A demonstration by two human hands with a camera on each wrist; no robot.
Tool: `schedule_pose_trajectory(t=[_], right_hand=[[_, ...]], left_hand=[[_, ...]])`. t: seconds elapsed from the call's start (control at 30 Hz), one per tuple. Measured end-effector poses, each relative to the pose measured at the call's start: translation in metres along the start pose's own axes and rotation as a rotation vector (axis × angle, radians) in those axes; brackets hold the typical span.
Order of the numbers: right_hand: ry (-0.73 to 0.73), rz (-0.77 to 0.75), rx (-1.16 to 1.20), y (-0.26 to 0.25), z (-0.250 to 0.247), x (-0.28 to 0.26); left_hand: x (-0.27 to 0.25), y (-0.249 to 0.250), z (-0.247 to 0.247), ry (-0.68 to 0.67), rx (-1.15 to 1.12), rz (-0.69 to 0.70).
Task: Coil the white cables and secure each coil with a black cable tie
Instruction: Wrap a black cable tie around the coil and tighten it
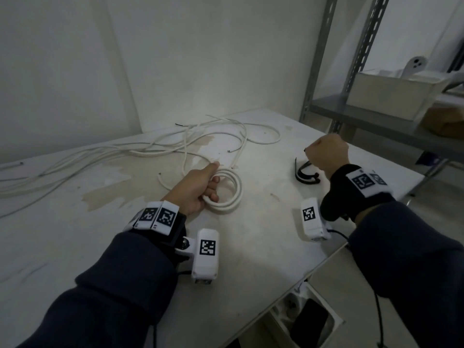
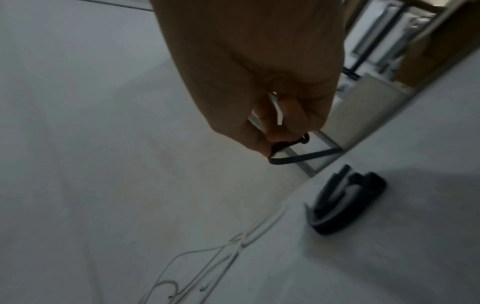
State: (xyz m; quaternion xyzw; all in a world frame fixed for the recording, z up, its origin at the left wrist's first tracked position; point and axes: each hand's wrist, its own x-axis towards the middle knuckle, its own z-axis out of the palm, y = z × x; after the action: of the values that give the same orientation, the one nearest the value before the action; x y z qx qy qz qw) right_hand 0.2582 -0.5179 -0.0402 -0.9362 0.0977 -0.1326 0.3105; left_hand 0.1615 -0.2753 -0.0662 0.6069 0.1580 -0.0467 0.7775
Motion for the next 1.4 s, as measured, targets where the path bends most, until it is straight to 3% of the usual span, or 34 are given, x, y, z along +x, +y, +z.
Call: schedule_pose_trajectory(t=[0.13,0.3,0.43,0.67,0.87,0.97,1.17,1.4], right_hand=[[-0.163,0.003,0.35,-0.046,-0.001,-0.04],[-0.654,0.153,1.053,-0.113,0.02,-0.108],[-0.886,0.21,1.256,-0.157,0.047,-0.154],[-1.102,0.142,1.234,-0.216,0.096,-0.225],[-1.161,-0.061,0.964,-0.244,0.132,-0.257],[-1.084,-0.124,0.873,-0.25,0.142,-0.258],[-1.068,-0.236,0.791,-0.25,0.15,-0.257],[-1.163,-0.151,0.938,-0.254,0.15,-0.261]], left_hand=[[-0.007,0.002,-0.011,0.005,-0.039,0.005],[-0.026,0.009,-0.044,0.045,-0.023,0.026],[-0.05,0.018,-0.093,0.15,0.069,0.068],[-0.101,0.025,-0.191,0.358,0.104,0.1],[-0.122,0.018,-0.24,0.451,0.121,0.088],[-0.123,0.017,-0.253,0.491,0.12,0.095],[-0.121,0.015,-0.263,0.551,0.118,0.116],[-0.118,0.011,-0.263,0.551,0.086,0.108]])
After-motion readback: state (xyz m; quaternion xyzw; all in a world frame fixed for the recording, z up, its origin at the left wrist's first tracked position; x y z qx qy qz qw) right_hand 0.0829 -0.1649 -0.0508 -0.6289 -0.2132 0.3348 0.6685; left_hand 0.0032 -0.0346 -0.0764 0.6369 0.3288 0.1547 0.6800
